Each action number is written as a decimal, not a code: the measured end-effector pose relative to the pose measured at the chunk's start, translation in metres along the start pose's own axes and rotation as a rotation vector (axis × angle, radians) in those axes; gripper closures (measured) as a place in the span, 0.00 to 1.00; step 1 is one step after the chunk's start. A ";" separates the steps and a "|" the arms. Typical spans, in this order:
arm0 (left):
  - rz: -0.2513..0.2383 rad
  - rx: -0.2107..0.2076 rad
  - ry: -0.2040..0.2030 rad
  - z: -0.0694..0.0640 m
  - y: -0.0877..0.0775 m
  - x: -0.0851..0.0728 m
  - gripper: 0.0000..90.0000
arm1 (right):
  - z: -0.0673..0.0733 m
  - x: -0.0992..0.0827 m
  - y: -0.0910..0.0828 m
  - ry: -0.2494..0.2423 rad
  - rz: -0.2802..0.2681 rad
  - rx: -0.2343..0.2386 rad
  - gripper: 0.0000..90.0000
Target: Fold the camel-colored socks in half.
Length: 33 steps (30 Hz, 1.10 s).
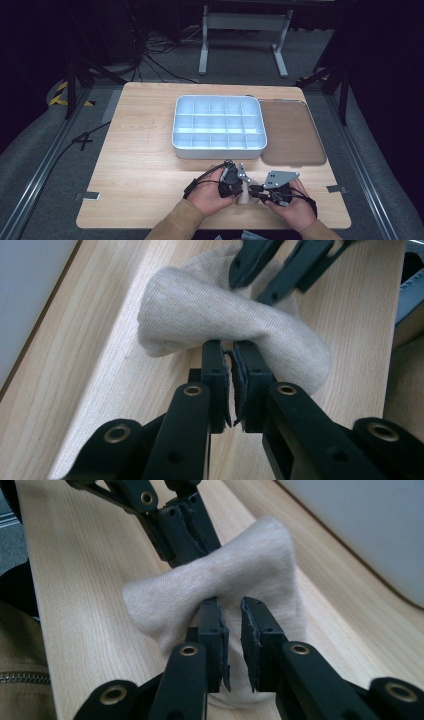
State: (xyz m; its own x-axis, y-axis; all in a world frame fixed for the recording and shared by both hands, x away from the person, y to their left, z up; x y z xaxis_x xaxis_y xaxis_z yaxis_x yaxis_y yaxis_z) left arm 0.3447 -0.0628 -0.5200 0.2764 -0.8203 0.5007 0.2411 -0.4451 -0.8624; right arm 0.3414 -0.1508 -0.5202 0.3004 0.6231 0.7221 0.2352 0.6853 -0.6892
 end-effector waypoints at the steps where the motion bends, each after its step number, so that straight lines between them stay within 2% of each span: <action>1: -0.003 0.006 0.007 0.001 0.000 0.000 0.94 | -0.002 0.000 -0.004 0.001 -0.003 -0.007 0.88; 4: -0.006 0.003 0.001 0.000 0.000 0.001 0.94 | -0.010 -0.003 -0.017 0.029 0.025 -0.037 0.90; 6: -0.006 -0.002 -0.005 -0.001 0.000 0.001 0.94 | -0.020 -0.016 -0.025 0.055 0.101 -0.073 0.92; 7: -0.006 -0.002 -0.005 -0.001 0.000 0.001 0.94 | -0.020 -0.016 -0.025 0.055 0.101 -0.073 0.92; 10: -0.009 0.002 0.013 0.000 -0.001 0.001 0.94 | -0.026 -0.031 -0.025 0.089 0.173 -0.072 0.95; 12: -0.010 0.003 0.004 -0.001 -0.001 0.002 0.94 | -0.024 -0.036 -0.021 0.090 0.202 -0.058 0.95; 18: -0.024 0.010 0.009 -0.001 -0.002 0.004 0.94 | -0.018 -0.034 -0.010 0.052 0.206 -0.052 0.93; 33: -0.067 0.015 0.052 -0.005 0.000 0.014 0.91 | -0.010 -0.029 0.002 0.029 0.171 -0.021 0.93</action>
State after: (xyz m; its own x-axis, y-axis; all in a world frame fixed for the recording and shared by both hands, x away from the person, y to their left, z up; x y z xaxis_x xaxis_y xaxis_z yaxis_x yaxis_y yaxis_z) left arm 0.3436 -0.0763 -0.5139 0.2104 -0.8064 0.5527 0.2720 -0.4947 -0.8254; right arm 0.3430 -0.1710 -0.5433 0.3643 0.7186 0.5924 0.1974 0.5621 -0.8032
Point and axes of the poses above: each handheld gripper's, and its own axes: y roughly forward along the jaws, x roughly out of its top, z roughly to its left, the point moved 10 cm from there along y, roughly forward along the jaws, and after that the axes turned 7 degrees about x, right-handed, at the moved point
